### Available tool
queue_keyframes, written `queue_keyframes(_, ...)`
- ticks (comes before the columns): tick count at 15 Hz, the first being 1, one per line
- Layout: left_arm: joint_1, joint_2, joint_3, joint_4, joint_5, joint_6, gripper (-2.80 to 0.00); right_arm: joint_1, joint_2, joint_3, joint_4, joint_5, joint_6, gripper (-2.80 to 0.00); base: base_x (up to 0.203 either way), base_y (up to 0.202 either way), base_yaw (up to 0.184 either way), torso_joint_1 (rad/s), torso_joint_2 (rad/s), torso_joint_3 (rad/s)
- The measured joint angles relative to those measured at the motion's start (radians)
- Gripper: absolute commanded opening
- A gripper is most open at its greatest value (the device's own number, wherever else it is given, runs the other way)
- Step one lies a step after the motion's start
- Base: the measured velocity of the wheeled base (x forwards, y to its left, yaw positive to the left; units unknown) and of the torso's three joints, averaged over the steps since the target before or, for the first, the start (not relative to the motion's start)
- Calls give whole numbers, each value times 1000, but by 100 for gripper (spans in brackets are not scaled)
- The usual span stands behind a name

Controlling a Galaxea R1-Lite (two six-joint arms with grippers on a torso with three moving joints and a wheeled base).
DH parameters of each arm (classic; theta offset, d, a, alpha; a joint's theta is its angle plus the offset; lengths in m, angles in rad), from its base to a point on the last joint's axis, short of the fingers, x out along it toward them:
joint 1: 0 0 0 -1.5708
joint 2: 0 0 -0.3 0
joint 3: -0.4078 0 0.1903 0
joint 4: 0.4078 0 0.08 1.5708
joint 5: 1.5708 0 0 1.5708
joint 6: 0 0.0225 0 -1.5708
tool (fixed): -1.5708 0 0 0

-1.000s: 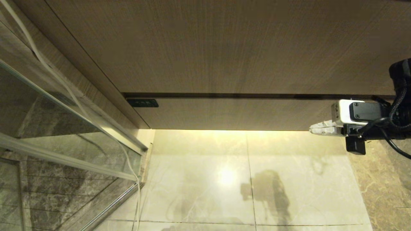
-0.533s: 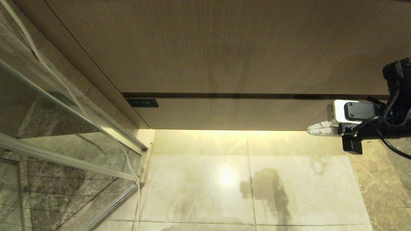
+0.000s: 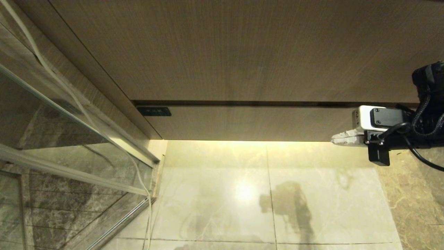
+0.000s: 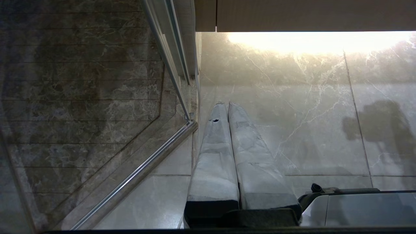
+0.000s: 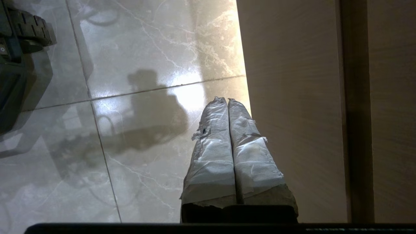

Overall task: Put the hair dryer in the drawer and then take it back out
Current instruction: Pull open the drawer

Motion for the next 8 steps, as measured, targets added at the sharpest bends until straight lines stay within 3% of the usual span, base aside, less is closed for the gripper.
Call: queue_keyframes(8, 0, 0, 0, -1, 0, -2, -280, -7, 5, 8, -5, 8, -5, -280, 0, 0, 0, 0, 0, 0)
